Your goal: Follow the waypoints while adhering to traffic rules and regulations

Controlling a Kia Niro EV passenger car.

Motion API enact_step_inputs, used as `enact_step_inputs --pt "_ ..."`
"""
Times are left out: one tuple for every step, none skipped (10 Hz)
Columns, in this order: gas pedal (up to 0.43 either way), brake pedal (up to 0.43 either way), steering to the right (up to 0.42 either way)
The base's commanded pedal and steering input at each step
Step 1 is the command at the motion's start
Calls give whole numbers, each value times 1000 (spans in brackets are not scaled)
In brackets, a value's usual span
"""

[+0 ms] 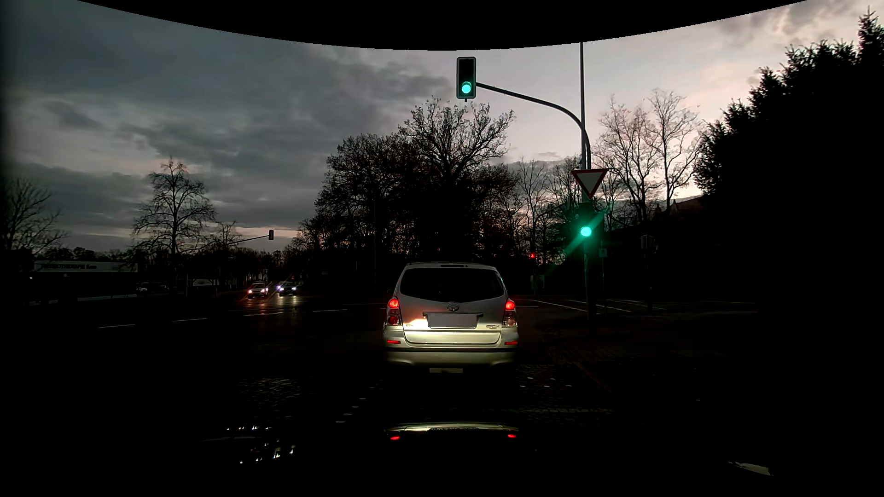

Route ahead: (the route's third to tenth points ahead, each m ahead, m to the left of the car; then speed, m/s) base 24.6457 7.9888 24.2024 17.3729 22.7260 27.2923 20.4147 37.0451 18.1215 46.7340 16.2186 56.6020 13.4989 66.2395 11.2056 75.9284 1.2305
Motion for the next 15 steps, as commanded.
enact_step_inputs --pt "189 0 -10" --pt "189 0 -11" --pt "189 0 -11" --pt "189 0 -11" --pt "189 0 -11" --pt "189 0 -11" --pt "189 0 -12" --pt "189 0 -14" --pt "189 0 -17" --pt "189 0 -23" --pt "189 0 -30" --pt "189 0 -40" --pt "189 0 -48" --pt "189 0 -53" --pt "189 0 -61"
